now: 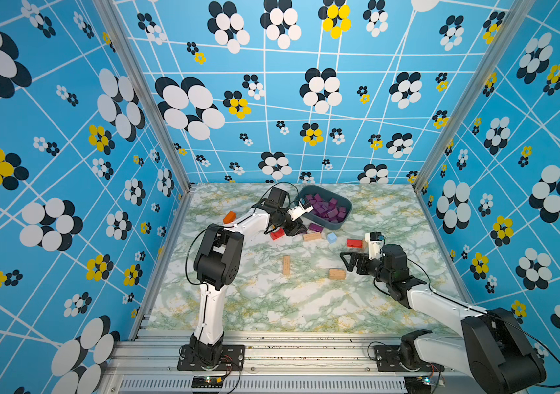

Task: Pick purple bricks into the storage bin
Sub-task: Pick up the building block from the center of the board.

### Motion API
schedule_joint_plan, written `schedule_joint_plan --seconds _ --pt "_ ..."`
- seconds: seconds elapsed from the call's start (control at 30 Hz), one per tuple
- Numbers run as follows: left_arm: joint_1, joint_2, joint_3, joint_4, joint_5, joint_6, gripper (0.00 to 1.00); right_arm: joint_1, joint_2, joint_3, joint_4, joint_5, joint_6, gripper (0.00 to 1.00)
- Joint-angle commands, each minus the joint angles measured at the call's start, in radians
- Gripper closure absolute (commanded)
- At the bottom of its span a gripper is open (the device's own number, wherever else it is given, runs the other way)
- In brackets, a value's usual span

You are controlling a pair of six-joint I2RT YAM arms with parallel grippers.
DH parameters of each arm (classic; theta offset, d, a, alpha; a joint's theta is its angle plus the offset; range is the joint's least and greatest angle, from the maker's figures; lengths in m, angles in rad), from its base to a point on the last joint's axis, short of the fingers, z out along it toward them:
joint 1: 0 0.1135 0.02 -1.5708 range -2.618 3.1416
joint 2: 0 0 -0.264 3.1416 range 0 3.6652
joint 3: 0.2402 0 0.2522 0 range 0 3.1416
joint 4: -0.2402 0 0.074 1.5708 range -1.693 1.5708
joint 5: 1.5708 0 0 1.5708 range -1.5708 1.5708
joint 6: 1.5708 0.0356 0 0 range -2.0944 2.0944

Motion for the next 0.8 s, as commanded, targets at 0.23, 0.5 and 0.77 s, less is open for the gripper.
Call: schedule_joint_plan --seconds 0.23,0.5,0.77 --pt "-0.018 0.123 0.260 -0.379 -0.127 0.162 0.49 0.004 0.004 -0.009 0.021 -0.016 -0.013 0.01" --pt "-0.054 0.207 0.385 -0.489 -0.275 0.225 0.48 0.005 -0.001 -0.009 0.022 -0.020 -0.013 0.01" --pt "-0.084 0.264 0.460 -0.477 -0.353 0.244 0.48 0.004 0.001 -0.009 0.021 -0.023 -0.013 0.01"
